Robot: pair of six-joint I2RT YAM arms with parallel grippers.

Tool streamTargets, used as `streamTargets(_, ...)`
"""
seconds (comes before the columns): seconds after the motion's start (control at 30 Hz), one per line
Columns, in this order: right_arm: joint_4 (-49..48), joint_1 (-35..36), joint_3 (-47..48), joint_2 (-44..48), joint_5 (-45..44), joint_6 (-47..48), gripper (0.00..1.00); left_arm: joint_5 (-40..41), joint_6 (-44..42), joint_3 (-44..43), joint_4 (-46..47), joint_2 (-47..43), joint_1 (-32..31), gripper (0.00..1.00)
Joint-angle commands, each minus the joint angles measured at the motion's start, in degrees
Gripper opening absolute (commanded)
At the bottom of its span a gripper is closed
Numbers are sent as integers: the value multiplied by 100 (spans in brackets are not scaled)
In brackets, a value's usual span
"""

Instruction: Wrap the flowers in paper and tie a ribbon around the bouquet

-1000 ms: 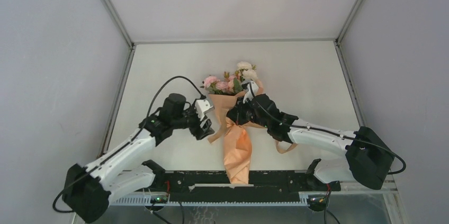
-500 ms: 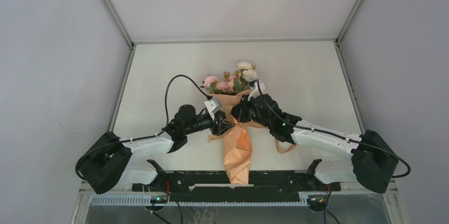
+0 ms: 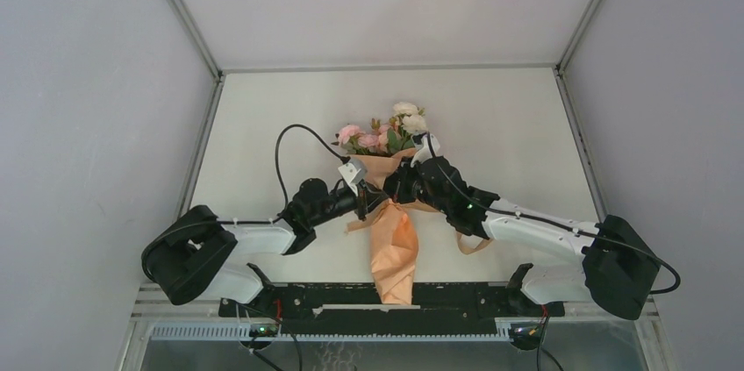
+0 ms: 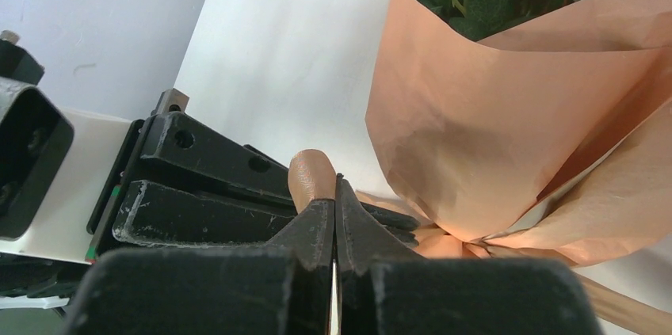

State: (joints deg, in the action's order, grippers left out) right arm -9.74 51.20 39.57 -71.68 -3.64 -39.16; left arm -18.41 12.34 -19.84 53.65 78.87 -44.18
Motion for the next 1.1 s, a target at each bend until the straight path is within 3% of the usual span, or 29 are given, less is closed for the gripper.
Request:
streamTargets(0.0,-291,44,207,78,-52,-27,0,221,128,28,458,15,-47,0)
streamTargets(0.1,-275,23,209,67,53,54,0,194,114,53,426,-21,-47,0)
streamTargets(0.17,-16,-21,238,204,21,106,19,212,103,79,379,-51,-47,0)
streamTargets(0.23,647,-97,391,482,-142,233,45,266,102,100,366,-66,-51,0)
streamTargets(0.37,2556,-243,594,1194,-683,81,59,283,94,103,357,-67,-48,0)
streamTargets(0.53,5387,-555,538,1796,-1658,-1439,61,207,-93,142,347,-95,-91,0)
streamTargets(0.67,6437,-714,209,1678,-1605,-2119,64,-340,-806,130,253,-145,-142,0)
streamTargets(0.83,6257,-806,-156,1116,-1357,-2016,67,-878,-1448,92,-77,-258,-139,0)
streamTargets(0.97,5574,-929,-421,709,-1236,-1698,67,-1001,-1736,133,-196,-331,-182,0)
streamTargets(1.07,4826,-1116,-738,426,-901,-1388,59,-1435,-2367,120,-448,-384,-223,0)
